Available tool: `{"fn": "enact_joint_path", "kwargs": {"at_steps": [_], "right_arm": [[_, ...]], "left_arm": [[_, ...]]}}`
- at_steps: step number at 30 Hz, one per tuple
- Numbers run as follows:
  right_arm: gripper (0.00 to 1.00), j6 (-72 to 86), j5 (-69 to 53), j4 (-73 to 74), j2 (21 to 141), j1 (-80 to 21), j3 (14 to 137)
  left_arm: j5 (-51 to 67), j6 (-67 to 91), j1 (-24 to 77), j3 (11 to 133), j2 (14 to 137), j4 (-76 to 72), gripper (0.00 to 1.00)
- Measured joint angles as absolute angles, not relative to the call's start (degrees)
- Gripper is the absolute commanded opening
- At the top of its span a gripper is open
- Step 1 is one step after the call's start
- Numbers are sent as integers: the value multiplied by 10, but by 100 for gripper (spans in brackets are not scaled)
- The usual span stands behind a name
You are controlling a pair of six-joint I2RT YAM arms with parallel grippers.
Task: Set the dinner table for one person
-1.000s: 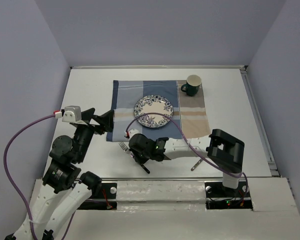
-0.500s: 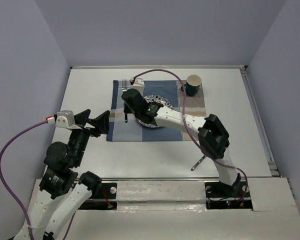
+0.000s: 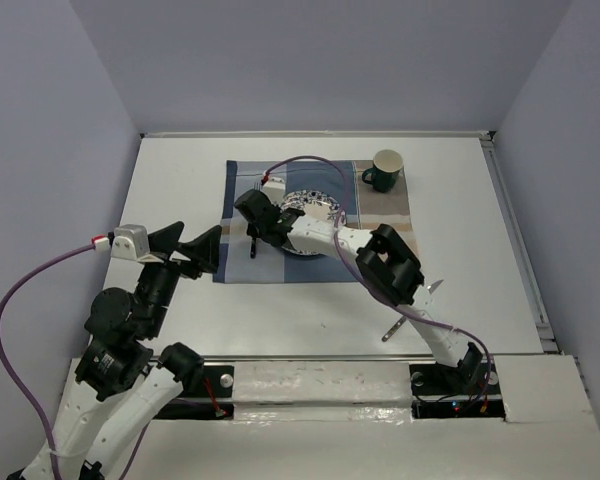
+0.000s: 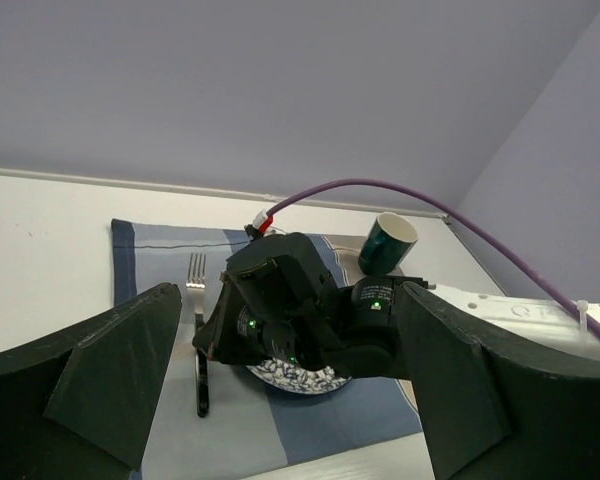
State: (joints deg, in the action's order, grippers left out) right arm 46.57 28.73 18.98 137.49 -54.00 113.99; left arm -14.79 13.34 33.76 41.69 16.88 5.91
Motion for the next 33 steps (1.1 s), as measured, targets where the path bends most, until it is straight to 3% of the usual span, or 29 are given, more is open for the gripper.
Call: {"fn": "enact_joint_path", "kwargs": {"at_steps": [7,16,23,26,28,32,33], "right_arm": [[2,472,272,194,1393,-533,1170],[59,472,256,202,1425,-527,1192],[62,425,244,203,1401,-525,1186],[62,401,244,204,1328,-525,1124],[62,394,244,163,1222,-525,1006],[62,425,272,182,920,-525,730],[67,456,282,191,838,-525,661]], "left_arm": [[-150,133,344,417,168,59,99],[-151,133,344,417,168,59,99],[-151,133,344,417,168,59,99],[-151,133,346,417,168,60,99],[-151,133,349,417,165,60,99],[-151,134,360,417,154,61,99],[-150,133,363,417,149,61,99]]}}
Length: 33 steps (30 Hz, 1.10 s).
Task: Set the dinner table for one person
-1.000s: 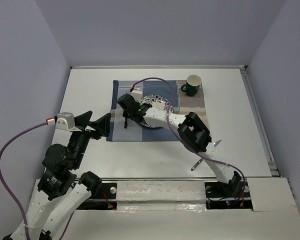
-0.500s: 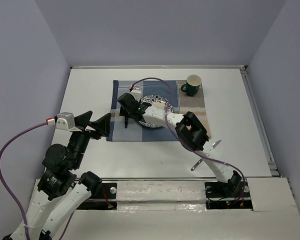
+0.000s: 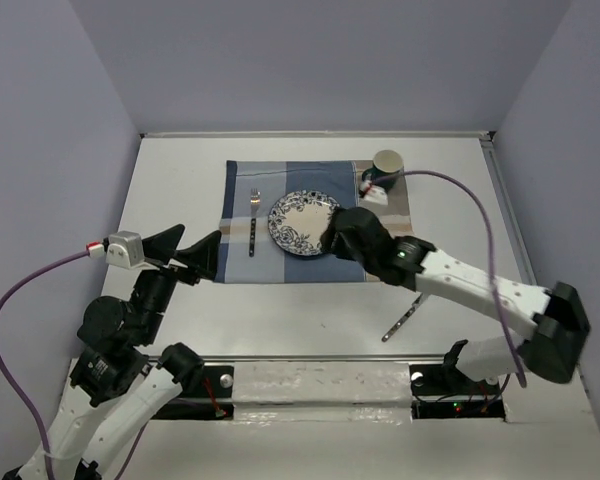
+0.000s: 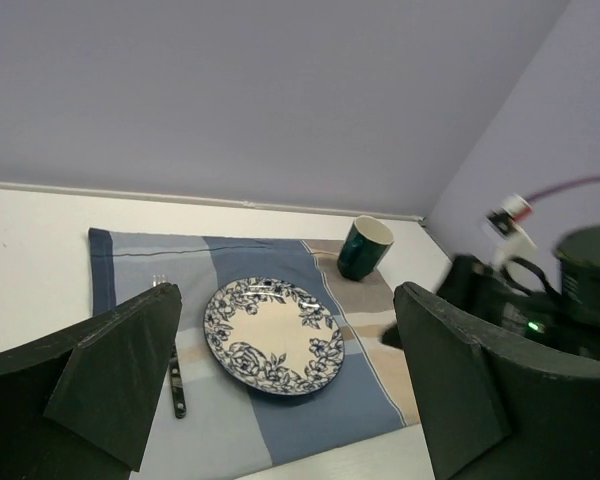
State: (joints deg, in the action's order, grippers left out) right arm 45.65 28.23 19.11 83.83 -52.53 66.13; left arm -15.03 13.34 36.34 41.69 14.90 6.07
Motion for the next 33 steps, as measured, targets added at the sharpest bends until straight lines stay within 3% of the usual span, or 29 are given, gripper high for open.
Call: {"fn": "enact_joint_path", "kwargs": {"at_steps": [4,8,13,16,21,25,33], "right_arm": [[76,590,301,314,671,-524,491],[81,719,290,466,588,-523,364],[81,810,277,557,542,-522,336],[74,832,272,569,589,-522,351],[50,855,269,567,657,-519,359],[39,857,265,552,681,-506,358],[33,857,262,507,718,-491,352]], "left_arm": [[-150,134,370,417,141,59,99],[-151,133,377,417,141,60,99],[-152,133,386,417,141,60,99],[-154,133,387,417,141,60,99],[-157,133,389,417,141,60,99],[-157,133,393,417,141,60,99],[-168,130,394,417,141,60,99]]}}
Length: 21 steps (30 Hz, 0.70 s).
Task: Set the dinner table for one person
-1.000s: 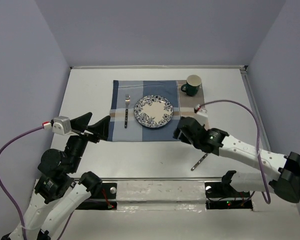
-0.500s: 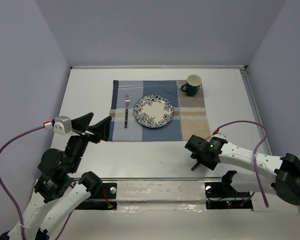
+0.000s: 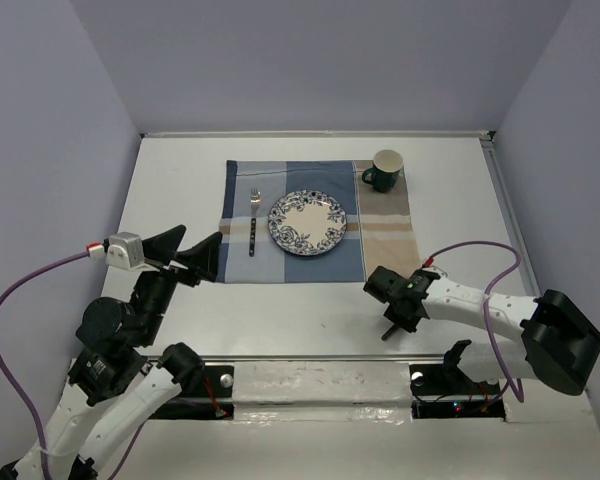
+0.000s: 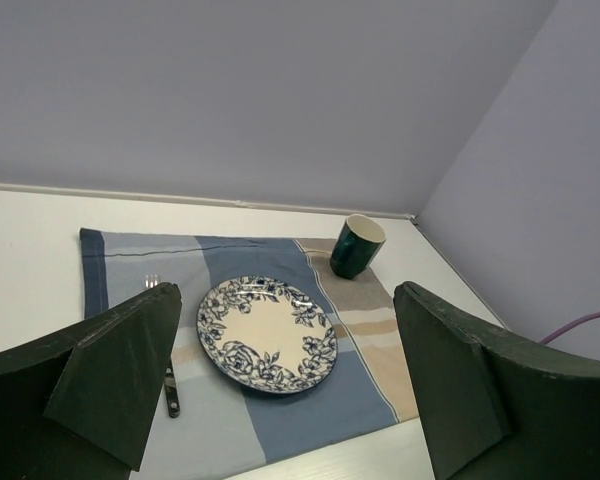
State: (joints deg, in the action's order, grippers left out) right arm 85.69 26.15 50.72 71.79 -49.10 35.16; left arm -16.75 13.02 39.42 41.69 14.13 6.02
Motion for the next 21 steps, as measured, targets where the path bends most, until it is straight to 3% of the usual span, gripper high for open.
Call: {"fn": "enact_joint_path", "kwargs": {"at_steps": [4,6,15,21], "right_arm": [[18,854,263,503,723,-488,352],[0,854,263,503,723,-484,352],[0,867,284,560,649,-483,366],[0,716,378,592,660,-481,543]], "left_arm": [[-172,129,394,417,141,60,99],[-173,128,394,417,141,60,99],[-180,126,394,417,143,59,99],[-180,125,388,417,154,59,99]]}}
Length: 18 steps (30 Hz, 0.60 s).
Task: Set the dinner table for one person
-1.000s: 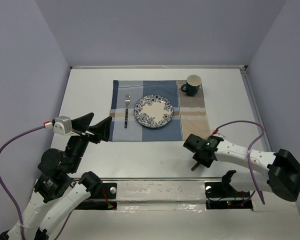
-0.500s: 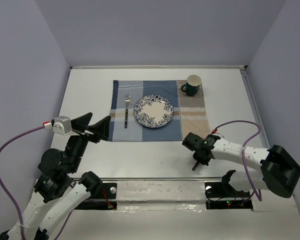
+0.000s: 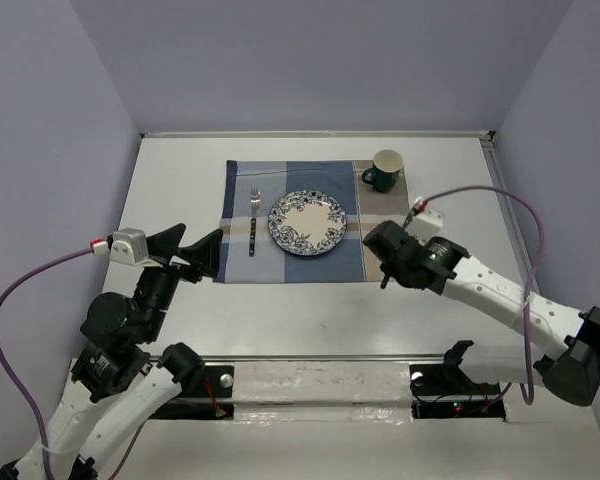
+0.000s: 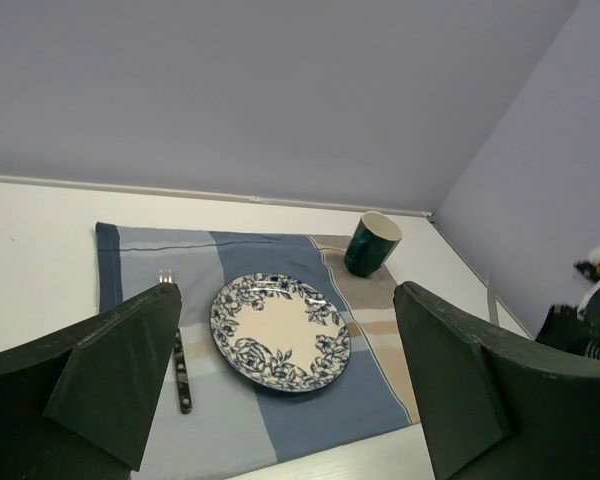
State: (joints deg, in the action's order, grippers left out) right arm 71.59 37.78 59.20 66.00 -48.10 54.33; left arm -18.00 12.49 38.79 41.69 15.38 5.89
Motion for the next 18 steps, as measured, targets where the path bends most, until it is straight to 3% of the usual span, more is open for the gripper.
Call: {"fn": "enact_joint_path", "kwargs": {"at_steps": [5,9,18], "right_arm": [[0,406,405,437,776,-476,684],[0,244,347,340,884,-449,736],[0,152,187,246,998,-318,750]], "left_arm": [[-180,125,373,417,166,59,99],[-178,125,363,417,181,58,99],[-173,125,339,417,208,58,99]]}}
